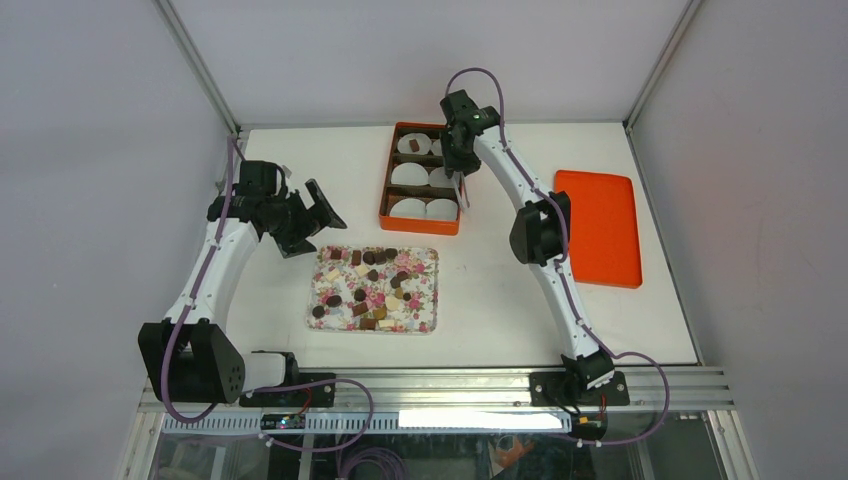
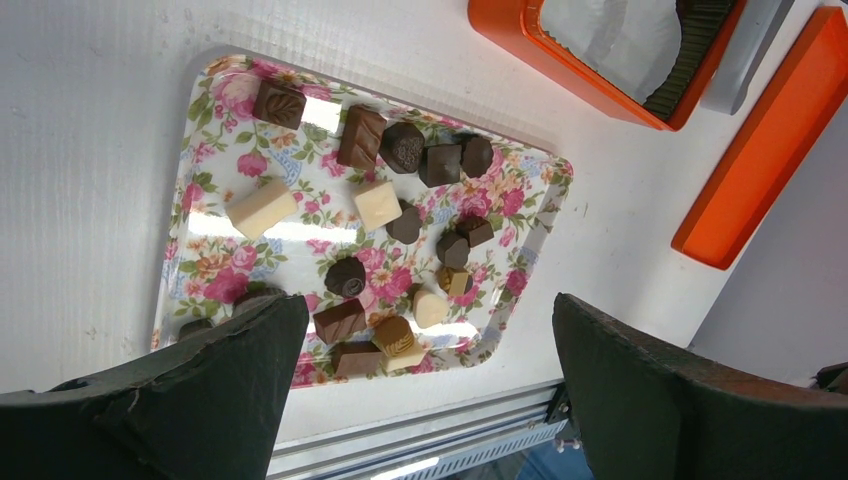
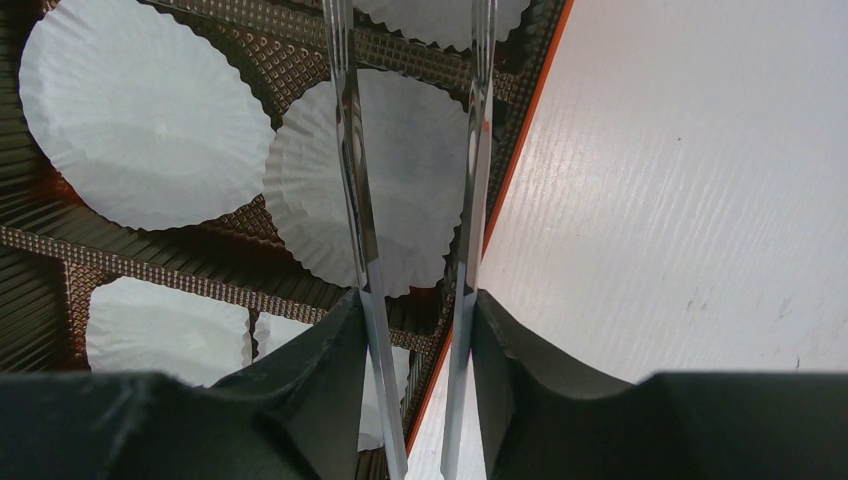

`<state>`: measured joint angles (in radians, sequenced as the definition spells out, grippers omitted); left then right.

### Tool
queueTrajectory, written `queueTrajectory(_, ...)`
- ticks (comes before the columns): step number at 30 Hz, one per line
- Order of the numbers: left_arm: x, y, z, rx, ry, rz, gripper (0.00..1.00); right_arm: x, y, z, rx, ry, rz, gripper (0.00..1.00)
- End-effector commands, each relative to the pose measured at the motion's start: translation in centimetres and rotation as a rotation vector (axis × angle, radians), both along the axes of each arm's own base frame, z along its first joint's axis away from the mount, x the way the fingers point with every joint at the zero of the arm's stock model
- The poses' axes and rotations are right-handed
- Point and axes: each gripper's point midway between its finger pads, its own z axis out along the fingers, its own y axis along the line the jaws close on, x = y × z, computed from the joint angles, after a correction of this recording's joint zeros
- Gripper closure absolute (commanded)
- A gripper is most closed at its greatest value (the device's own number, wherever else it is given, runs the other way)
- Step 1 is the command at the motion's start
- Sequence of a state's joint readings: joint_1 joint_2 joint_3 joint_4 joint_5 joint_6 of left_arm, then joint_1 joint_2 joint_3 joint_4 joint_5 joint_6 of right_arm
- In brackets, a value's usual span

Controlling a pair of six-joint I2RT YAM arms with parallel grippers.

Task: Pack the chocolate

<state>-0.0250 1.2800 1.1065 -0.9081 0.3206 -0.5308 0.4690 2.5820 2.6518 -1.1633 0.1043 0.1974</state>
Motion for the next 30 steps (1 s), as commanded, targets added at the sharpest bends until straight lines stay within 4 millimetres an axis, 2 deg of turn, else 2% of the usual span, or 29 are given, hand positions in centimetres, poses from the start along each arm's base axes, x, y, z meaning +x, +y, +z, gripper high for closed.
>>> queueTrajectory(1, 0.46, 0.11, 1.72, -0.004, -0.069, -0.013, 0.01, 1.29, 0.6, 2.39, 0.048, -0.077, -0.008, 0.69)
queueTrajectory(30, 0.34, 0.19, 1.79, -0.002, -0.074, -0.01, 0.01, 0.97, 0.59, 2.1, 0.05, -0.062, -0.012, 0.64)
